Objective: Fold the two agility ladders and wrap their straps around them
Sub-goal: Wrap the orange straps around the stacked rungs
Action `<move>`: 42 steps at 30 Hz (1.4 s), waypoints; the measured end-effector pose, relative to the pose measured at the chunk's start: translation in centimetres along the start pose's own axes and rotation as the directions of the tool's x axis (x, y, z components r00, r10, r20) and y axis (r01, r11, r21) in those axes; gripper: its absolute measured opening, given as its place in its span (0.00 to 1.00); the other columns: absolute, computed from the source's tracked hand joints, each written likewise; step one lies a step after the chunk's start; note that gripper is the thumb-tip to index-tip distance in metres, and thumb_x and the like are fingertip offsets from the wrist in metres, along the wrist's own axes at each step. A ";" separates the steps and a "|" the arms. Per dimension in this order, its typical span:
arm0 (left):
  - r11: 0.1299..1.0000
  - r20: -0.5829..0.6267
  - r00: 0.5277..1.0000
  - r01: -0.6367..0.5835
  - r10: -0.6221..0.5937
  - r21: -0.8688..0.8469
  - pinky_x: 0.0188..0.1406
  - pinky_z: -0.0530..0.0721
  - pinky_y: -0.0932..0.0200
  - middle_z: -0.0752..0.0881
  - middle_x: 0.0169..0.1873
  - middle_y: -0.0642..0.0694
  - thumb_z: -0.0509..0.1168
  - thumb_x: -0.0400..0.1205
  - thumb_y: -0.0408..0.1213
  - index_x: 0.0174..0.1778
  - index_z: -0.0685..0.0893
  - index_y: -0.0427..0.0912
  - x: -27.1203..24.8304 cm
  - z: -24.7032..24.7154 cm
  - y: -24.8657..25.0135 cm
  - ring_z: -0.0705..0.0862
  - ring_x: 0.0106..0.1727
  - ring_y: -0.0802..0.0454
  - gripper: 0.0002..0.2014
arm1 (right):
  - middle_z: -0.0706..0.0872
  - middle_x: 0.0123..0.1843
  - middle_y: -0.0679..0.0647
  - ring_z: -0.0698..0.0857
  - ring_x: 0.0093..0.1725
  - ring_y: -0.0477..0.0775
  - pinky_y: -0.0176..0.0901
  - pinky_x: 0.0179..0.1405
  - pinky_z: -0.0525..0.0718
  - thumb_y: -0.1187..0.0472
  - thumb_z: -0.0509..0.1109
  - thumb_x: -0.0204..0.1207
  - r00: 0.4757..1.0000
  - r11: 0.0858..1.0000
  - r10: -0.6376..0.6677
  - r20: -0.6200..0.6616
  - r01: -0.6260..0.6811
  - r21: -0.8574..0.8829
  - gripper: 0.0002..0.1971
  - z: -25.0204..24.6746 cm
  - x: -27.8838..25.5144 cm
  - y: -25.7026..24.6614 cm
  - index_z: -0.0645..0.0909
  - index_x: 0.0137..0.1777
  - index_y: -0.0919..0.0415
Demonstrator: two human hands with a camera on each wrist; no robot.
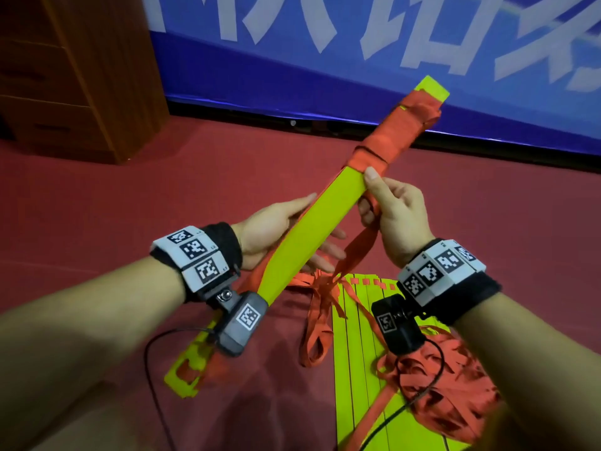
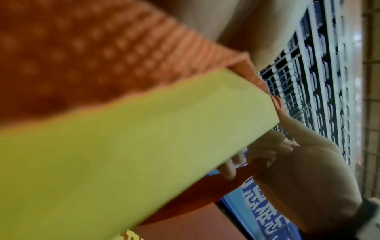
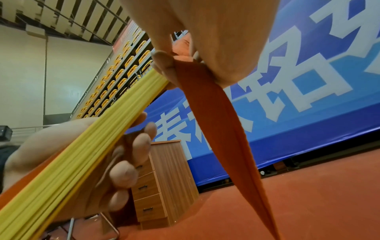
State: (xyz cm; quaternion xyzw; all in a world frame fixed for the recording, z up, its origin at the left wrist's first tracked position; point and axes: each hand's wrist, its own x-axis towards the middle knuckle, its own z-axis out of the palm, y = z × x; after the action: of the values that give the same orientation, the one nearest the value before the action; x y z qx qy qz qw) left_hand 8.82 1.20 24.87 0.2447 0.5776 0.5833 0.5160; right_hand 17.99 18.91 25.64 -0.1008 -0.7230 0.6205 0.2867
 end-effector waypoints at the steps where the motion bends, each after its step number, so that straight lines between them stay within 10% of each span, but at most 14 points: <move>1: 1.000 0.027 1.000 0.004 -0.004 -0.009 0.49 0.85 0.47 0.91 0.45 0.33 0.48 0.89 0.61 0.58 0.88 0.35 -0.1 0.2 0.1 0.91 0.38 0.40 0.34 | 0.79 0.24 0.49 0.74 0.22 0.45 0.34 0.26 0.74 0.55 0.64 0.89 1.000 1.000 -0.002 0.006 0.002 0.005 0.21 0.0 -0.1 -0.1 0.83 0.44 0.73; 9: 0.994 -0.136 0.985 -0.108 0.108 0.009 0.39 0.82 0.50 0.83 0.35 0.38 0.56 0.87 0.62 0.52 0.87 0.34 0.3 0.5 -0.1 0.80 0.31 0.44 0.31 | 0.83 0.26 0.52 0.79 0.23 0.47 0.36 0.27 0.80 0.50 0.63 0.89 0.999 0.998 0.030 0.043 -0.027 -0.050 0.21 -0.5 0.1 -0.4 0.83 0.38 0.62; 20: 0.875 -0.414 0.814 -0.219 0.408 0.432 0.42 0.82 0.49 0.85 0.33 0.43 0.63 0.84 0.63 0.41 0.82 0.39 1.1 0.3 -1.0 0.81 0.32 0.47 0.26 | 0.87 0.25 0.56 0.85 0.23 0.53 0.41 0.27 0.85 0.43 0.57 0.90 0.982 0.966 0.175 0.065 -0.159 -0.203 0.30 -0.5 0.1 0.5 0.85 0.38 0.67; 23: 0.815 -0.447 0.768 -0.165 0.460 0.555 0.43 0.86 0.41 0.85 0.32 0.38 0.61 0.76 0.75 0.36 0.81 0.39 1.3 0.0 -1.3 0.81 0.33 0.46 0.36 | 0.87 0.25 0.56 0.85 0.23 0.53 0.41 0.27 0.84 0.47 0.56 0.92 0.983 0.961 0.176 0.053 -0.160 -0.226 0.29 -0.4 0.2 0.6 0.85 0.38 0.67; 30: 0.700 -0.517 0.665 -0.013 0.539 0.714 0.37 0.78 0.52 0.86 0.32 0.54 0.63 0.81 0.68 0.44 0.86 0.50 1.8 0.0 -1.8 0.84 0.38 0.50 0.23 | 0.90 0.31 0.63 0.89 0.30 0.60 0.51 0.38 0.87 0.57 0.56 0.86 0.962 0.941 0.267 0.055 -0.248 -0.231 0.23 0.1 0.2 0.4 0.86 0.41 0.71; 42: 0.571 -0.516 0.552 0.086 0.655 0.816 0.41 0.83 0.47 0.88 0.37 0.53 0.66 0.76 0.72 0.46 0.81 0.53 1.9 0.6 -1.9 0.86 0.42 0.45 0.24 | 0.89 0.27 0.61 0.86 0.25 0.56 0.49 0.36 0.86 0.38 0.68 0.83 0.979 0.944 0.197 -0.048 -0.203 -0.261 0.30 1.0 0.1 1.1 0.85 0.29 0.63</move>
State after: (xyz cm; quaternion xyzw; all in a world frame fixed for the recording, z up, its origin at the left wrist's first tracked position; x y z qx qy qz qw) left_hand 9.28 2.73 22.64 0.2602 0.8733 0.4066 -0.0651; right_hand 17.12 18.35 24.58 -0.2177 -0.7823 0.5430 0.2138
